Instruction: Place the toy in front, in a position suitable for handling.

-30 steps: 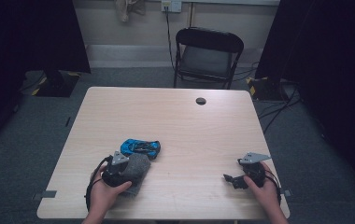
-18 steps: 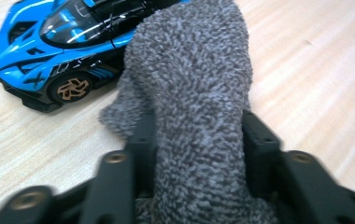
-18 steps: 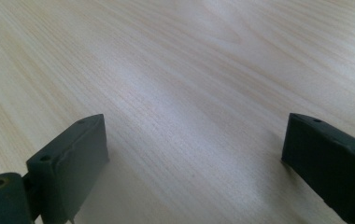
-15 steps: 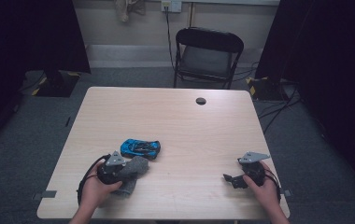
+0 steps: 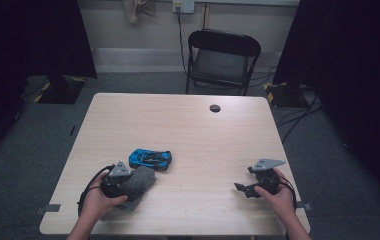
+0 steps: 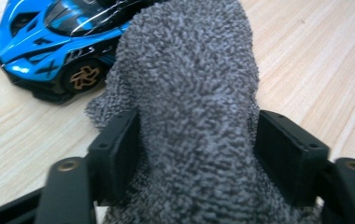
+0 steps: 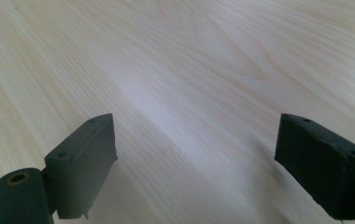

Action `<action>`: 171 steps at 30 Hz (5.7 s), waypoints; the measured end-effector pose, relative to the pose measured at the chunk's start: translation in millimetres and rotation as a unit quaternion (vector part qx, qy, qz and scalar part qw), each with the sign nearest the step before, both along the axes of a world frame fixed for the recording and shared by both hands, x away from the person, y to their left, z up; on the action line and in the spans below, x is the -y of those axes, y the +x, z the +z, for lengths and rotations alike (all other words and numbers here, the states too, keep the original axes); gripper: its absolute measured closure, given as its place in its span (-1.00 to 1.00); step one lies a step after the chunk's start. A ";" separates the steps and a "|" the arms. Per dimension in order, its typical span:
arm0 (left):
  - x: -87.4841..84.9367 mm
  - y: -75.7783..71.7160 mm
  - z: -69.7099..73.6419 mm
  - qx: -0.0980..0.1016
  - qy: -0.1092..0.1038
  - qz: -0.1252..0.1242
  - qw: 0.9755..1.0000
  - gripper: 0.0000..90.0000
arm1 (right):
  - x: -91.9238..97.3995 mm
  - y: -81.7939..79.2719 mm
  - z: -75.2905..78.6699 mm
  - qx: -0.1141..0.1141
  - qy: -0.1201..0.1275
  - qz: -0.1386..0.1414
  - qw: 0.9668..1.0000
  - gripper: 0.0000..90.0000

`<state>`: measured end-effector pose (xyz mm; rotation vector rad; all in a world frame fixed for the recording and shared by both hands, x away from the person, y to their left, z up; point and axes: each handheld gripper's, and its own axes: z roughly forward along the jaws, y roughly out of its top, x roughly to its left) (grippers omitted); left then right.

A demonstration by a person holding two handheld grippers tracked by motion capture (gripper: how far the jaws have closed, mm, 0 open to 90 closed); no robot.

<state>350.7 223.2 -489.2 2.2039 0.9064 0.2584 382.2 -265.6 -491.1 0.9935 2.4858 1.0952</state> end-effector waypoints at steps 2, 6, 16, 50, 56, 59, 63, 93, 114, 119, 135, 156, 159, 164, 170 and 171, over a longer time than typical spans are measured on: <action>0.5 -0.7 -0.7 0.002 -0.001 -0.001 1.000 -0.44 | -7.0 3.2 2.7 -0.001 0.005 0.008 1.000 -0.73; 1.1 -2.0 -4.3 0.004 -0.013 -0.010 1.000 -0.56 | -22.8 9.3 6.6 -0.007 0.011 0.024 1.000 -0.73; 0.1 -4.2 -7.6 0.016 -0.020 -0.013 1.000 -0.66 | -72.8 28.6 13.5 -0.018 0.002 0.053 0.998 -0.72; 1.8 -5.4 -10.9 0.041 -0.004 -0.026 0.999 -0.68 | -171.9 71.8 22.0 -0.026 -0.008 0.133 0.991 -0.72; 1.0 -5.0 -10.9 0.038 -0.009 -0.026 0.999 -0.68 | -184.1 76.7 21.3 -0.026 -0.008 0.142 0.990 -0.72; 1.3 -5.1 -11.0 0.039 -0.009 -0.025 0.999 -0.68 | -187.6 78.5 20.7 -0.028 -0.005 0.140 0.990 -0.72; 1.4 -5.1 -10.9 0.041 -0.007 -0.026 0.999 -0.68 | -194.7 81.8 22.1 -0.028 -0.001 0.144 0.989 -0.72; 1.0 -4.5 -10.8 0.038 -0.010 -0.025 0.999 -0.68 | -259.5 95.9 17.8 -0.031 -0.011 0.178 0.983 -0.73; 1.2 -4.7 -10.8 0.039 -0.007 -0.025 0.999 -0.68 | -276.3 103.4 2.1 -0.043 -0.017 0.195 0.980 -0.75; 1.5 -4.9 -10.8 0.039 -0.007 -0.024 0.999 -0.68 | -281.6 103.0 -0.5 -0.043 -0.022 0.193 0.980 -0.79; 2.2 -5.5 -10.8 0.040 -0.003 -0.025 0.999 -0.68 | -287.0 95.8 -2.6 -0.010 -0.048 0.210 0.976 -0.58; 1.3 -4.7 -10.8 0.040 -0.007 -0.025 0.999 -0.68 | -287.0 85.3 5.1 -0.018 -0.063 0.178 0.982 -0.44; 1.2 -4.6 -10.7 0.039 -0.008 -0.025 0.999 -0.68 | -286.7 85.3 7.6 -0.018 -0.062 0.172 0.983 -0.44; 1.4 -4.9 -10.8 0.038 -0.008 -0.024 0.999 -0.68 | -284.0 85.4 7.7 -0.024 -0.057 0.164 0.985 -0.44; 1.6 -4.9 -10.7 0.039 -0.007 -0.024 0.999 -0.68 | -279.6 86.6 2.4 -0.037 -0.046 0.159 0.986 -0.44; 1.6 -4.9 -10.7 0.039 -0.007 -0.024 0.999 -0.68 | -279.6 86.6 2.4 -0.037 -0.046 0.159 0.986 -0.44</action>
